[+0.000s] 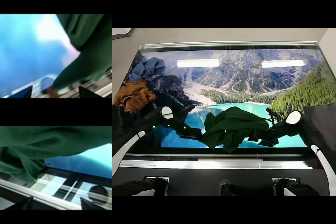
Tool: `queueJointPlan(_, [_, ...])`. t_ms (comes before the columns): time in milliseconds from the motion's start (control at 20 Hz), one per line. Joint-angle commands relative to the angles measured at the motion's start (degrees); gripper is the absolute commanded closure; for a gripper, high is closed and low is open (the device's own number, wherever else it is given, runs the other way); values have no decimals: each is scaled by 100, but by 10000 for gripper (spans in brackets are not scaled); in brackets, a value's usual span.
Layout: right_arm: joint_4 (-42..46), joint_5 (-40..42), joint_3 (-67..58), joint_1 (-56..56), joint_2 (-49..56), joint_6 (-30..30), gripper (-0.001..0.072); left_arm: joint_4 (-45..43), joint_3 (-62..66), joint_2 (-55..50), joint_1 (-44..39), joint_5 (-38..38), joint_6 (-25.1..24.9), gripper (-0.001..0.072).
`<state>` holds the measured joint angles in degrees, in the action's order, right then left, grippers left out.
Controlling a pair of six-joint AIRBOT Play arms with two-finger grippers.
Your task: Fold the shirts.
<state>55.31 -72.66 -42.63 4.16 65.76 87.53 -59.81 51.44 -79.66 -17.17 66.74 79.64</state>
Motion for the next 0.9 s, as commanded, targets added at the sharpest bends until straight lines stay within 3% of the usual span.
queueJointPlan(0, [-544, 424, 190, 9, 275, -210, 11, 787, -308, -199, -127, -772, -275, 76])
queueJointPlan(100, [-1008, 647, 190, 9, 535, -326, 12, 977, -297, -205, -175, -992, -275, 292])
queueJointPlan(200, [-1333, 929, 188, 245, 778, -439, 12, 1016, -227, -205, -184, -1016, -275, 641])
queueJointPlan(250, [-1366, 1108, 188, 487, 863, -437, 12, 1016, -179, -190, -184, -979, -282, 675])
queueJointPlan(400, [-1421, 2079, 188, 1276, 984, -245, 15, 1014, -2, -92, -184, -951, -321, 676])
queueJointPlan(450, [-1416, 2448, 186, 1453, 1005, -79, 52, 1014, 57, -39, -184, -949, -321, 676])
queueJointPlan(500, [-1419, 2645, 181, 1580, 1003, -22, 280, 1012, 131, 22, -184, -922, -321, 676])
queueJointPlan(550, [-1419, 2651, 151, 1613, 999, 46, 576, 1010, 212, 87, -181, -883, -321, 677])
queueJointPlan(600, [-1353, 2485, 63, 1596, 979, 26, 673, 940, 332, 170, -179, -839, -319, 677])
queueJointPlan(700, [-560, 2048, -302, 1458, 734, 46, 674, 557, 811, 494, -142, -782, -317, 678])
queueJointPlan(850, [1856, 1447, -1362, 953, -186, 732, 674, -319, 2190, 1263, 168, -769, -85, 679])
